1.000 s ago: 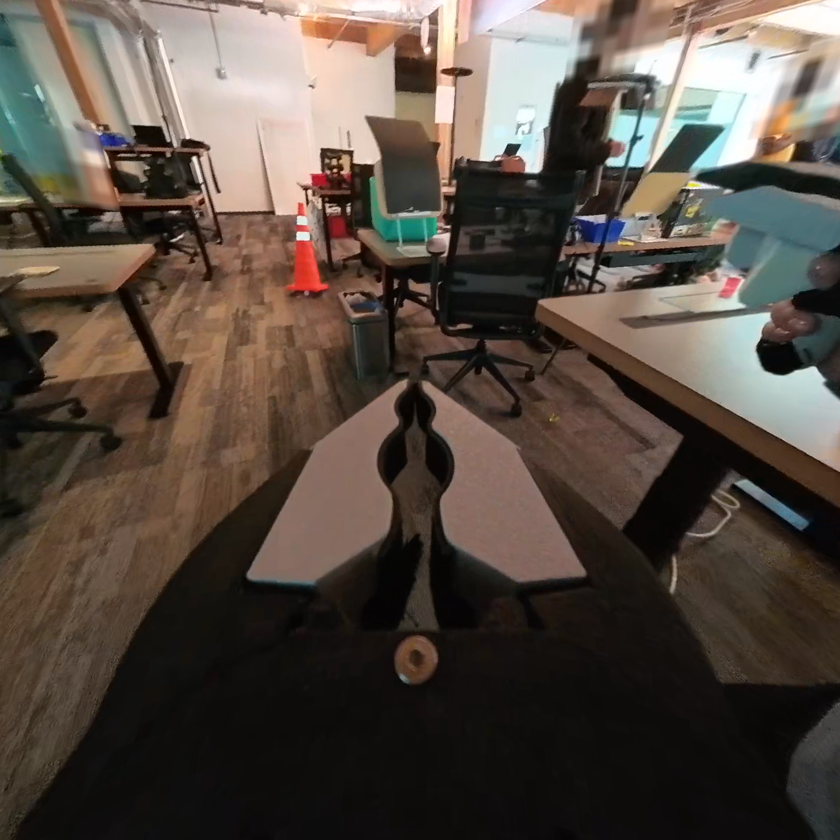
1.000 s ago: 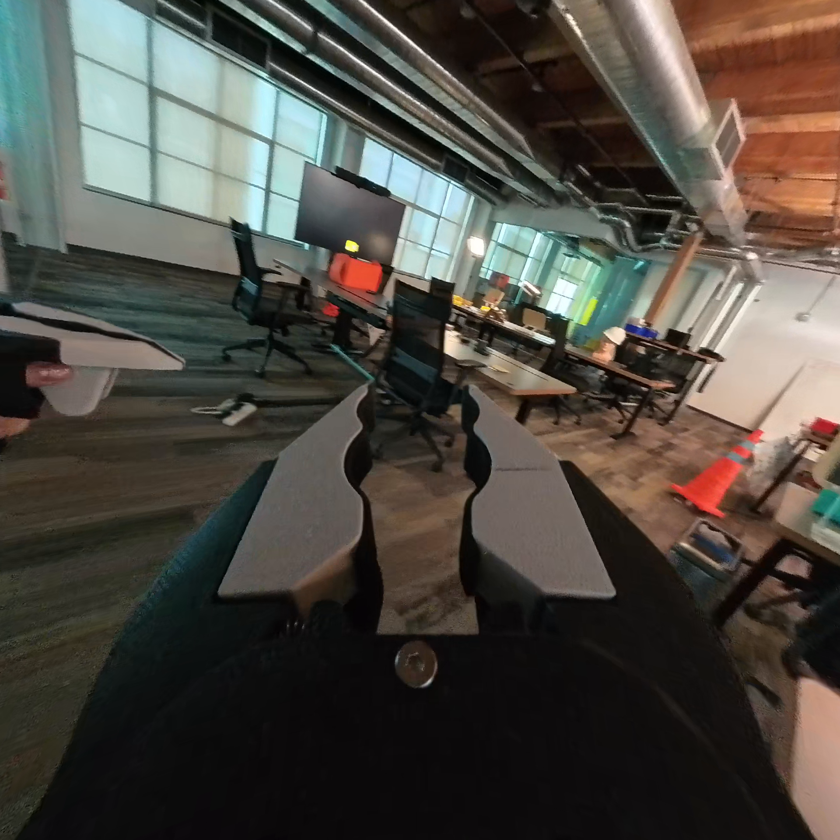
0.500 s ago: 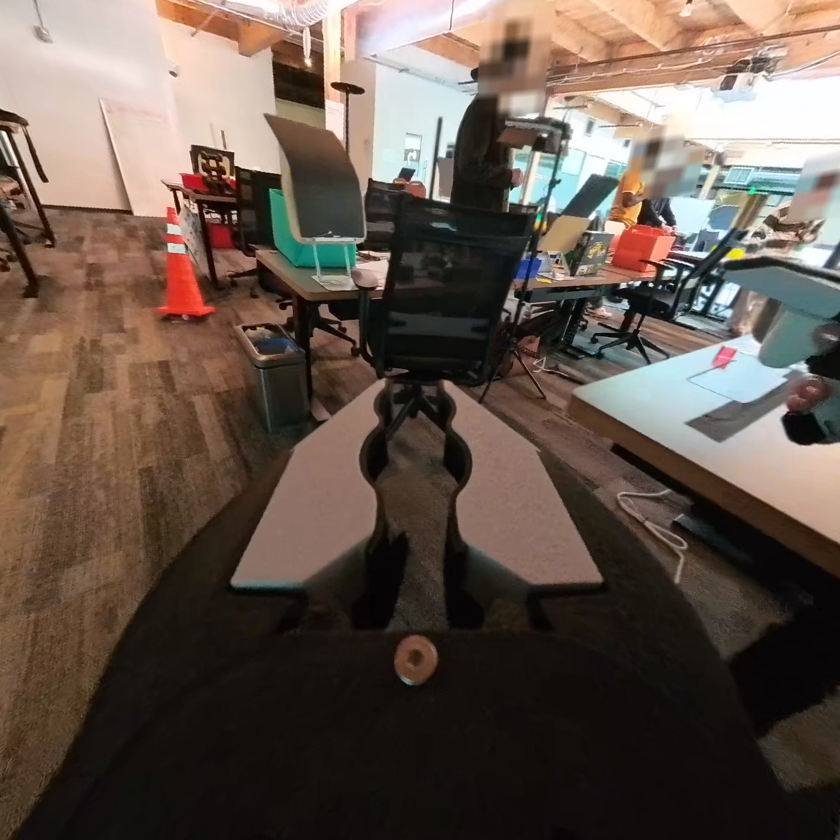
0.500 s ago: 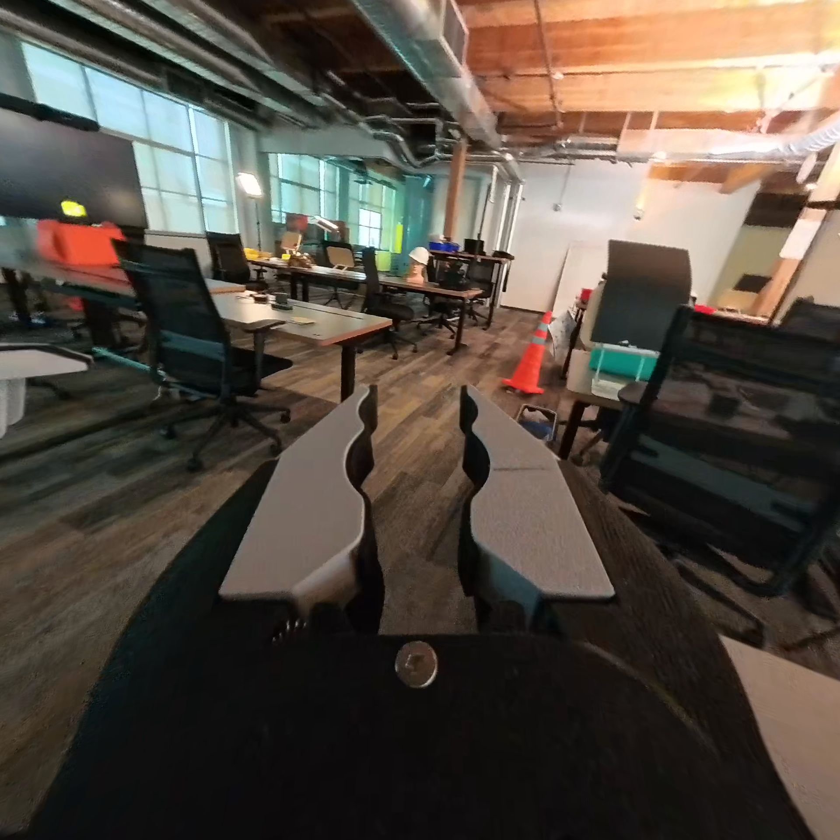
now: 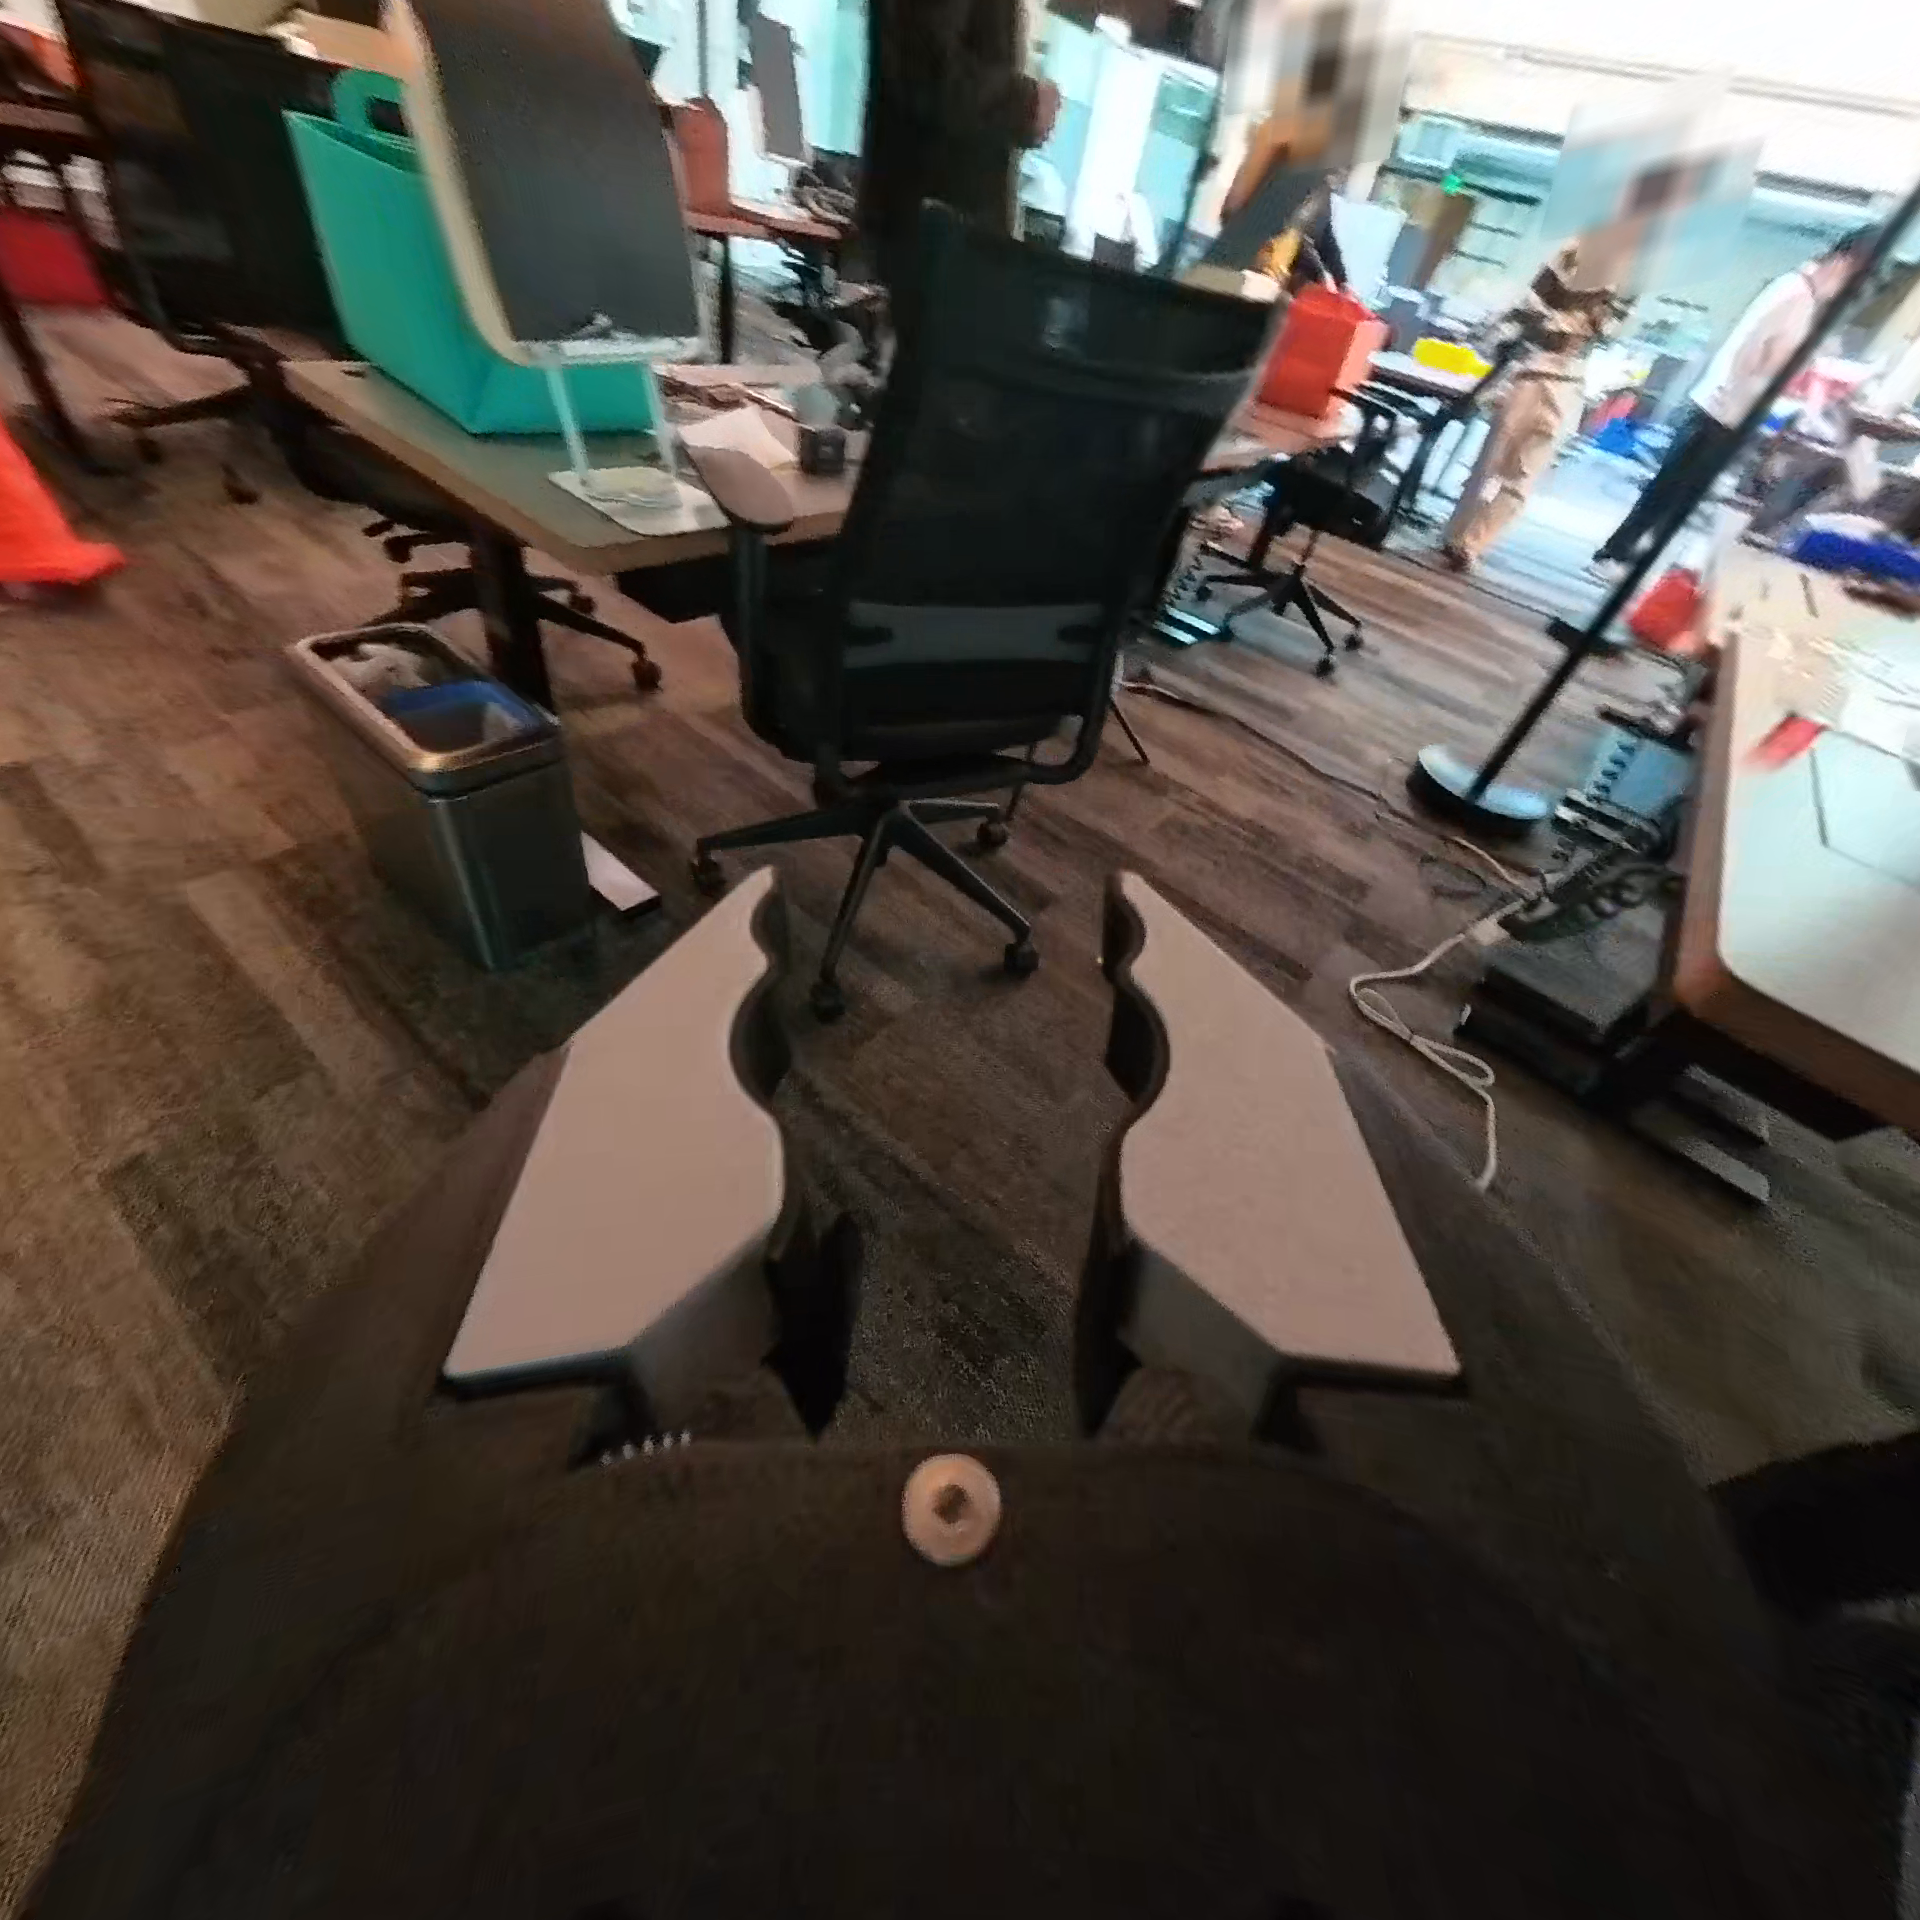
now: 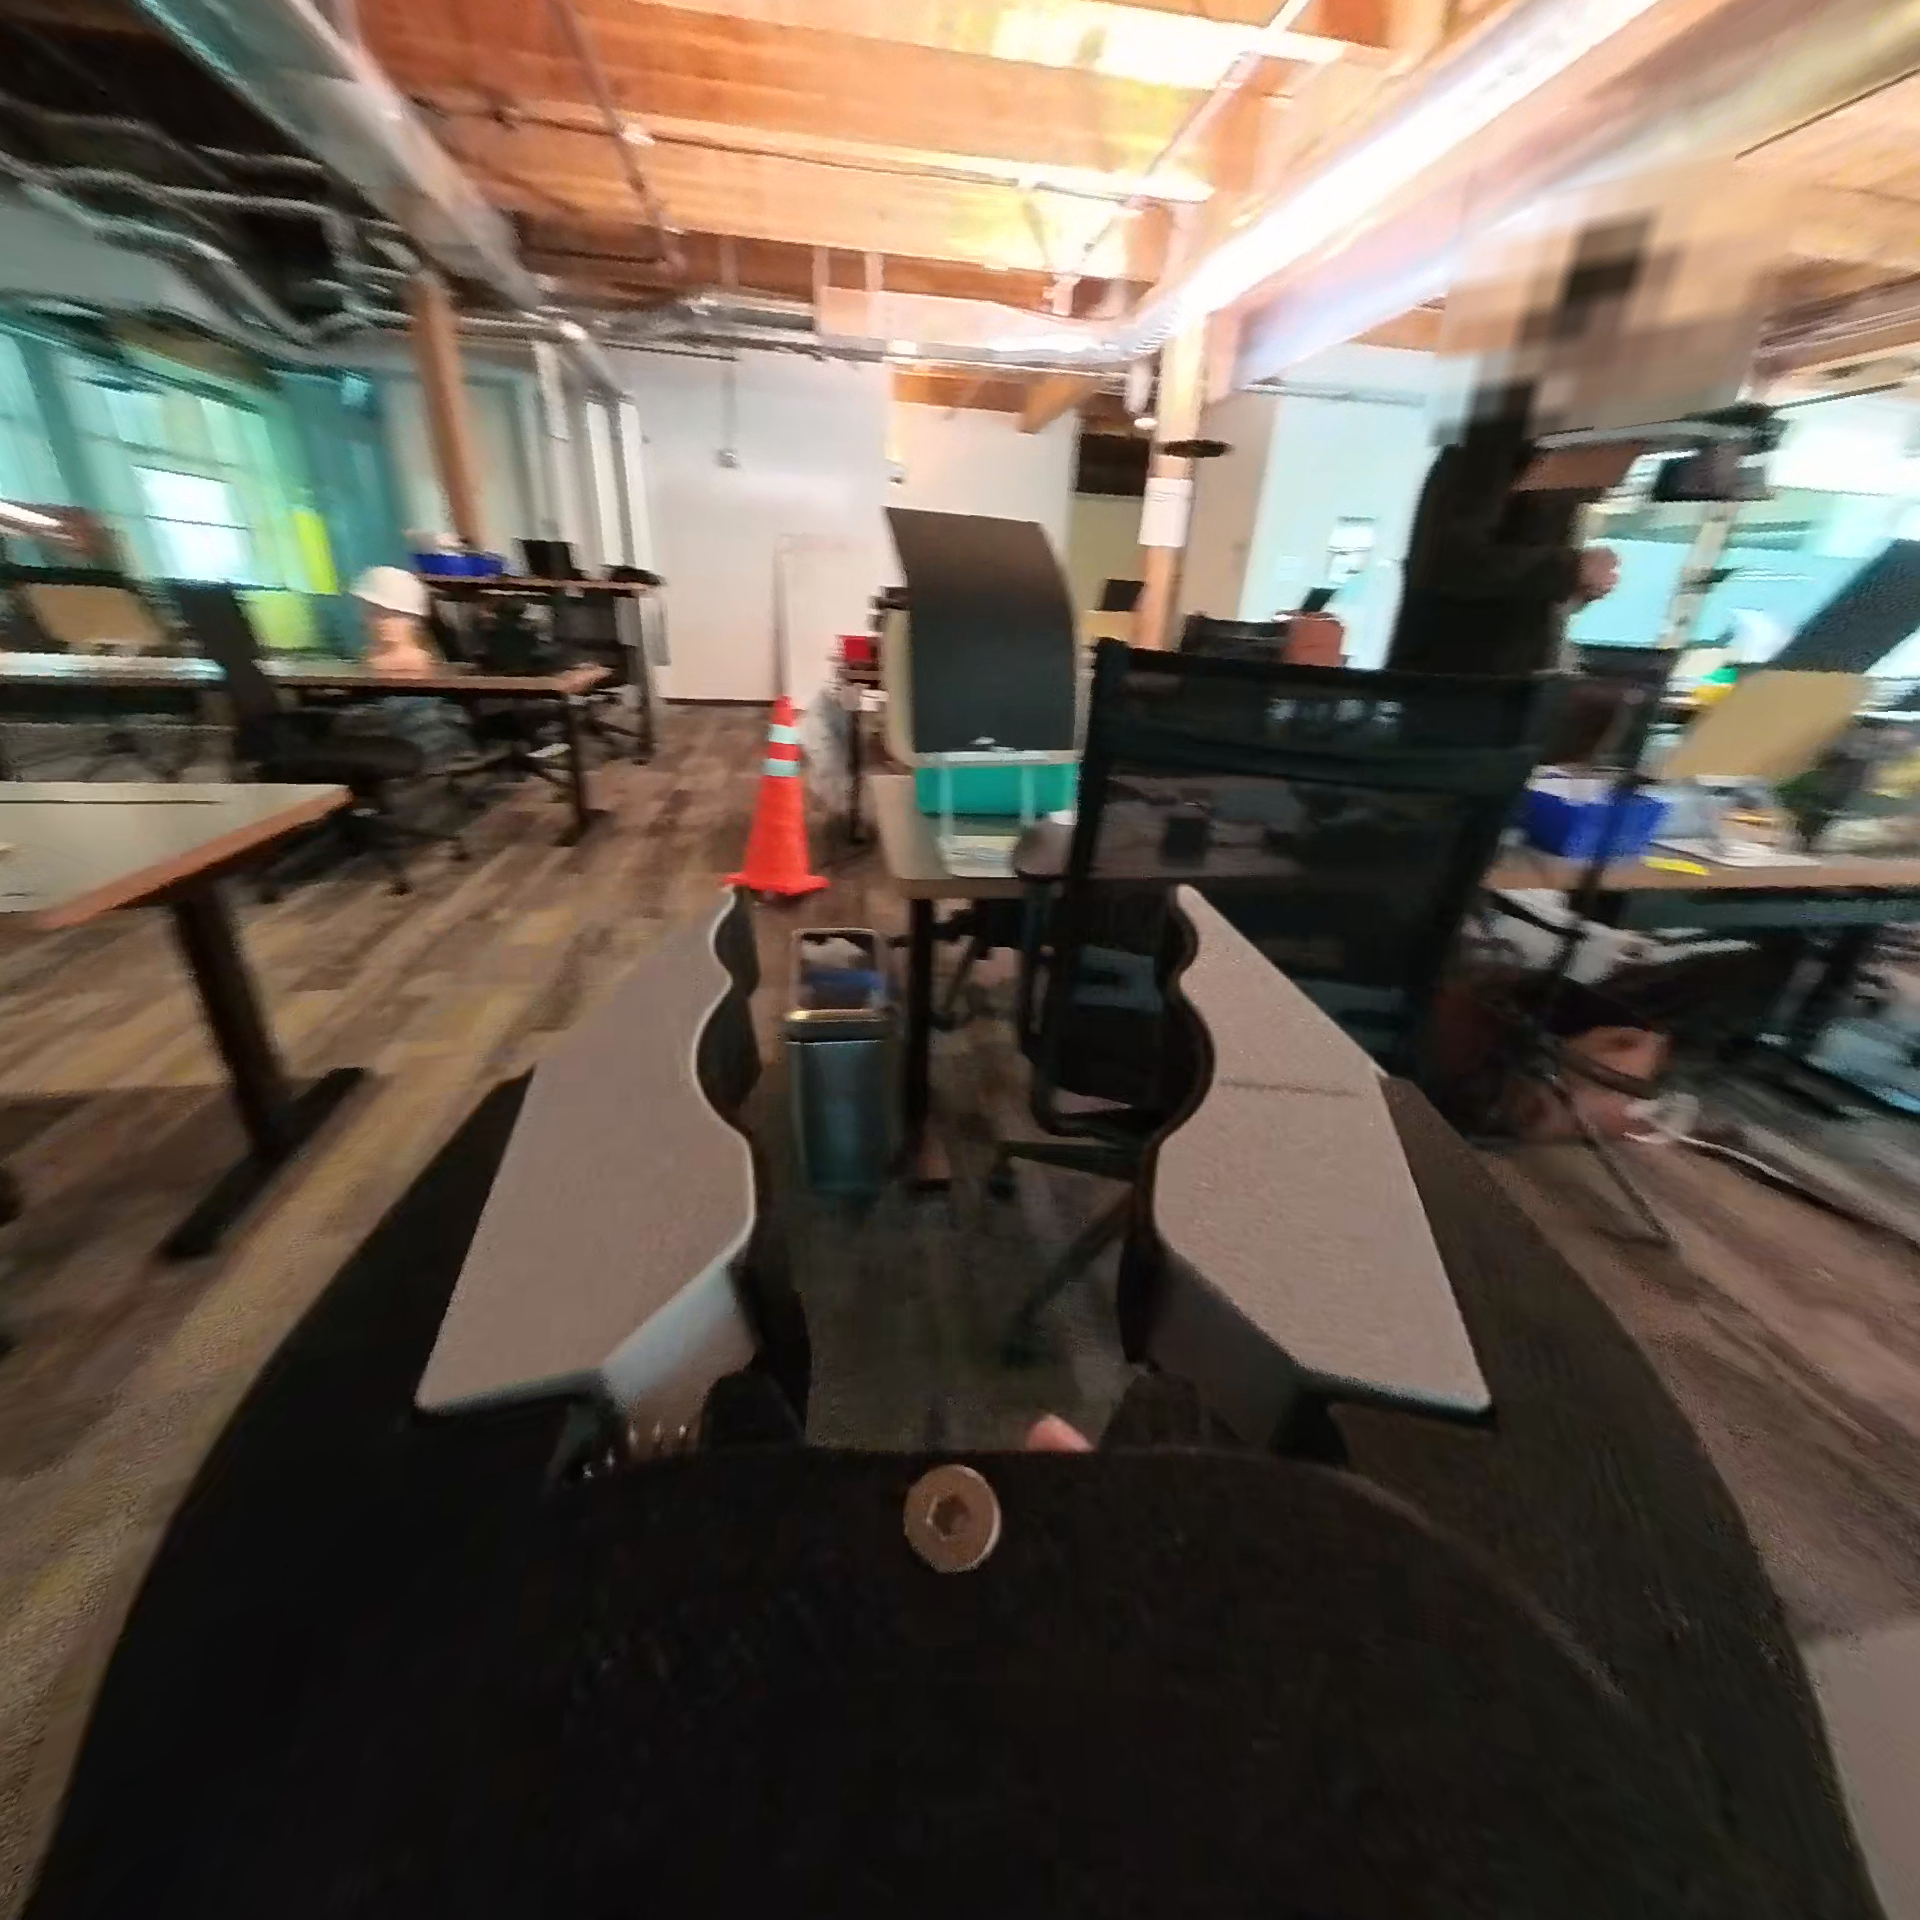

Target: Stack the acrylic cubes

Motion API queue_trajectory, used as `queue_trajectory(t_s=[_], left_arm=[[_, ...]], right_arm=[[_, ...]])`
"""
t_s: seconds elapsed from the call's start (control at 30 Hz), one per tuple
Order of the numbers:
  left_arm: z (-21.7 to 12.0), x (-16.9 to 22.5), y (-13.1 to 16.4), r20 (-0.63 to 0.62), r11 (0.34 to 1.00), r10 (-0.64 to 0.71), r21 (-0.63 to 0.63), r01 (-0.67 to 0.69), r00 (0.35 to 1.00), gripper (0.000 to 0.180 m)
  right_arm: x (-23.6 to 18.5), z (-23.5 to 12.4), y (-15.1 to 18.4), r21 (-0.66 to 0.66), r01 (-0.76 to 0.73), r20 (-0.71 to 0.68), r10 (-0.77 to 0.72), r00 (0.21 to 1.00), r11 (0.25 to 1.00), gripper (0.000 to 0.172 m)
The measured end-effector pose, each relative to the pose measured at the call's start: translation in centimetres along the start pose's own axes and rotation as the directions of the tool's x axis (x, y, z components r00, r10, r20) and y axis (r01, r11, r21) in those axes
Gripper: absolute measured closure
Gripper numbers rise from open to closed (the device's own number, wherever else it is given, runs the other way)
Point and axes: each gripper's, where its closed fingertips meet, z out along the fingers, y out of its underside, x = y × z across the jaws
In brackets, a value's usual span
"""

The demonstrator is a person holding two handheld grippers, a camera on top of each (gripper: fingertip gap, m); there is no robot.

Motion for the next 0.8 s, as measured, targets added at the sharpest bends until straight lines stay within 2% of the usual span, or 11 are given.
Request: queue_trajectory(t_s=[0.13, 0.27, 0.3, 0.37, 0.47, 0.6, 0.7, 0.8], left_arm=[[8.9, 0.1, -0.8, -0.165, 0.999, 0.018, -0.043, -0.026, 0.986, 0.120], [18.9, 3.8, -2.0, -0.361, 0.999, 0.030, -0.015, -0.038, 0.932, 0.111], [21.5, 5.6, -2.4, -0.428, 0.999, 0.045, 0.005, -0.048, 0.903, 0.098], [25.9, 10.1, -2.6, -0.602, 0.998, 0.060, 0.012, -0.066, 0.796, 0.071], [31.6, 15.6, -2.2, -0.757, 0.993, 0.060, -0.018, -0.113, 0.651, 0.059], [39.3, 20.6, -2.8, -0.836, 0.988, 0.125, 0.056, -0.144, 0.534, 0.055], [45.7, 22.9, -3.3, -0.849, 0.976, 0.188, 0.104, -0.193, 0.493, 0.055], [52.0, 24.3, -3.0, -0.856, 0.970, 0.179, 0.072, -0.231, 0.485, 0.058]], right_arm=[[4.5, 0.1, 1.1, -0.020, 0.026, -0.212, -0.030, 0.977, 0.999, 0.088], [8.5, 1.2, 1.5, -0.037, 0.087, -0.340, -0.095, 0.936, 0.995, 0.079], [9.6, 1.6, 1.5, -0.035, 0.113, -0.368, -0.118, 0.922, 0.993, 0.076], [12.2, 2.7, 1.4, -0.011, 0.152, -0.427, -0.142, 0.893, 0.988, 0.064], [16.5, 5.3, 1.6, 0.047, 0.155, -0.497, -0.111, 0.860, 0.987, 0.046], [23.1, 10.1, 3.0, 0.066, 0.100, -0.559, -0.046, 0.828, 0.993, 0.035], [26.9, 14.1, 3.9, 0.019, 0.095, -0.555, -0.068, 0.829, 0.995, 0.030], [30.0, 16.5, 4.7, -0.037, 0.119, -0.570, -0.119, 0.813, 0.992, 0.029]])
